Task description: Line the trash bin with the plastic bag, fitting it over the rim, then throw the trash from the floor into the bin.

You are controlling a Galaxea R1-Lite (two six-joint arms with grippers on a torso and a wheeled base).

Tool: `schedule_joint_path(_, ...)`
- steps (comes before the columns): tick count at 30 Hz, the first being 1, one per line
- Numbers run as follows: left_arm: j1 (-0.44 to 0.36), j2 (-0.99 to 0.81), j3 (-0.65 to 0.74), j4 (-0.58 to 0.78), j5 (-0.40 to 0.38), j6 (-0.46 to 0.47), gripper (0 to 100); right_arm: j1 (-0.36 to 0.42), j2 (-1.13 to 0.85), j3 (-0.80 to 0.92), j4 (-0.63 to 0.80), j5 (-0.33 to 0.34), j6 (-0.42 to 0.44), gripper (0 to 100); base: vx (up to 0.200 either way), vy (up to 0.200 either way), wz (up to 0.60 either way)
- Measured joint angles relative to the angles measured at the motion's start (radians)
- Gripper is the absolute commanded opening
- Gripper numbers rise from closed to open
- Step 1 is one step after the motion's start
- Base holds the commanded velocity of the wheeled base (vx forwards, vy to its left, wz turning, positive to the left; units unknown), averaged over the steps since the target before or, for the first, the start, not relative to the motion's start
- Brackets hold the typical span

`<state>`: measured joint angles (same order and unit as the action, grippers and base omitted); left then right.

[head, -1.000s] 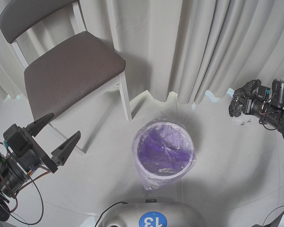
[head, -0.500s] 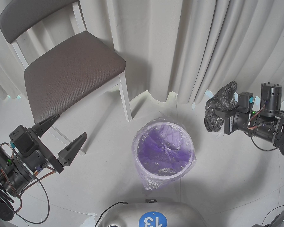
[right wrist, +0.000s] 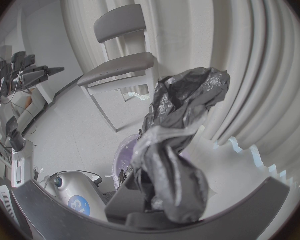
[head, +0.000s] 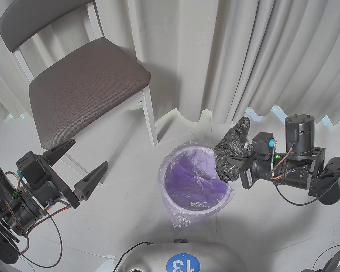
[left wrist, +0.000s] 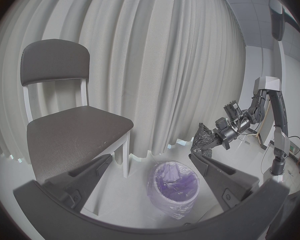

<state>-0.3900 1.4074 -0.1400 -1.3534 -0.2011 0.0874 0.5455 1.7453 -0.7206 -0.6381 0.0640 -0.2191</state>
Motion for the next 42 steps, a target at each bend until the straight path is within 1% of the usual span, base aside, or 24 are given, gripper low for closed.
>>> schedule_joint_path(7, 0.001, 0.003, 0.0, 0.0, 0.0, 0.0, 100, 0.034, 0.13, -0.028, -0.097, 0.005, -0.035, 0, 0.0, 0.0, 0.0)
schedule_joint_path(12, 0.003, 0.003, 0.0, 0.0, 0.0, 0.0, 100, 0.052, 0.215, -0.066, -0.152, 0.006, -0.035, 0, 0.0, 0.0, 0.0)
schedule_joint_path(17, 0.003, 0.007, 0.001, 0.0, 0.0, 0.001, 100, 0.059, 0.28, -0.078, -0.244, 0.007, -0.031, 0, 0.0, 0.0, 0.0)
schedule_joint_path(24, 0.002, 0.015, 0.002, 0.0, 0.0, 0.002, 100, 0.059, 0.333, -0.093, -0.258, 0.006, -0.028, 0, 0.0, 0.0, 0.0)
schedule_joint_path(25, 0.002, 0.016, 0.003, 0.0, 0.0, 0.002, 100, 0.059, 0.338, -0.095, -0.259, 0.006, -0.028, 100, 0.0, 0.0, 0.0)
schedule_joint_path(42, 0.0, 0.023, 0.007, -0.001, 0.0, 0.013, 100, 0.041, 0.368, -0.102, -0.263, -0.002, -0.028, 100, 0.0, 0.0, 0.0)
